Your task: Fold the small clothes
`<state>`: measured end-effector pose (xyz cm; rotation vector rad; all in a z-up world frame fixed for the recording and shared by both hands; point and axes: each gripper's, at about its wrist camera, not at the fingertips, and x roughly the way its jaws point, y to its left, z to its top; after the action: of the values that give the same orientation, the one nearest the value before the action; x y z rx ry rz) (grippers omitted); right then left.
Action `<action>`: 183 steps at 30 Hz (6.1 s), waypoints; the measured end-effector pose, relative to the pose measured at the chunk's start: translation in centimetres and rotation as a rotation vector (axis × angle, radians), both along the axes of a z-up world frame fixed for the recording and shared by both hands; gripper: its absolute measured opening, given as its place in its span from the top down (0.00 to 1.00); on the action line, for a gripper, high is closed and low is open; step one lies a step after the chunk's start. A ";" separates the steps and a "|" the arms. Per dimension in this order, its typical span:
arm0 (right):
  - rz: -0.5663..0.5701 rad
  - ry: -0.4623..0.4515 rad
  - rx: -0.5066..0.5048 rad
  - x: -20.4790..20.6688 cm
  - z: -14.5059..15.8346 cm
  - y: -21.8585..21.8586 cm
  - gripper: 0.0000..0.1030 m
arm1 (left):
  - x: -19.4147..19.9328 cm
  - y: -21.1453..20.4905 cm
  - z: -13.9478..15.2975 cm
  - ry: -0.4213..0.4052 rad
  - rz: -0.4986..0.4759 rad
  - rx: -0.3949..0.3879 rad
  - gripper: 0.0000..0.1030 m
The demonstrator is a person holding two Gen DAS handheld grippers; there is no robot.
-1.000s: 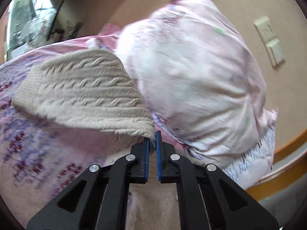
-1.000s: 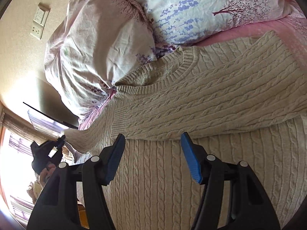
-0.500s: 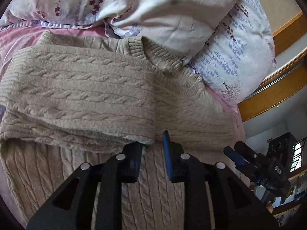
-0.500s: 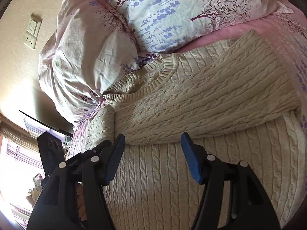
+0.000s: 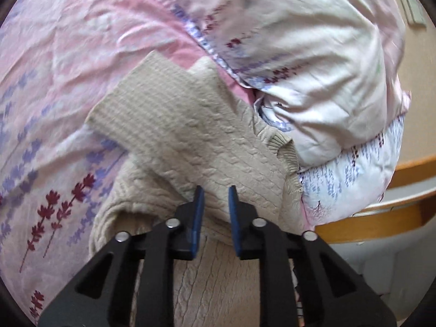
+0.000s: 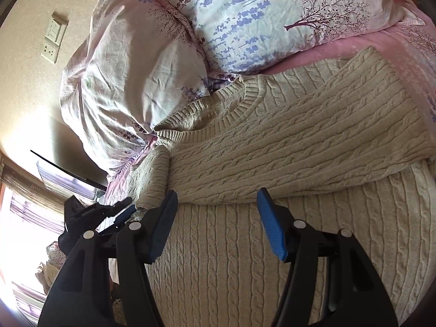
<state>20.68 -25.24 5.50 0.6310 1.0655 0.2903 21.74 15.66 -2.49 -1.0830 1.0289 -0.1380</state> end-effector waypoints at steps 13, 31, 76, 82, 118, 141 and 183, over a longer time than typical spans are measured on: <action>0.011 -0.009 -0.016 -0.2 0.0 0.2 0.40 | 0.1 0.1 -1.3 0.031 0.071 -0.198 0.78; -0.119 -0.022 0.037 0.0 -0.1 -5.4 0.40 | 6.2 -22.7 7.2 -0.315 -0.616 0.345 0.77; -0.163 0.092 -0.102 2.5 -2.0 -5.9 0.91 | 1.9 0.0 1.7 -0.035 -0.245 0.552 0.86; -0.134 0.109 -0.058 0.7 -1.0 -6.5 0.76 | -0.6 0.4 3.2 -0.102 -0.249 0.526 0.77; 0.177 0.220 0.346 -23.5 -4.4 -10.7 0.68 | -23.8 -1.3 -2.1 -0.180 -0.546 0.177 0.53; 0.134 -0.225 0.030 -20.1 6.7 -8.8 0.95 | -20.1 -1.1 4.9 -0.318 -0.446 0.277 0.94; 0.272 0.020 -0.470 -4.8 -0.2 -5.6 0.80 | -1.6 -2.6 7.2 -0.296 -0.346 0.367 0.94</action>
<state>15.91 -30.81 5.25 0.0669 1.1886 0.2564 20.11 13.06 4.71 -0.5276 0.9200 -0.3625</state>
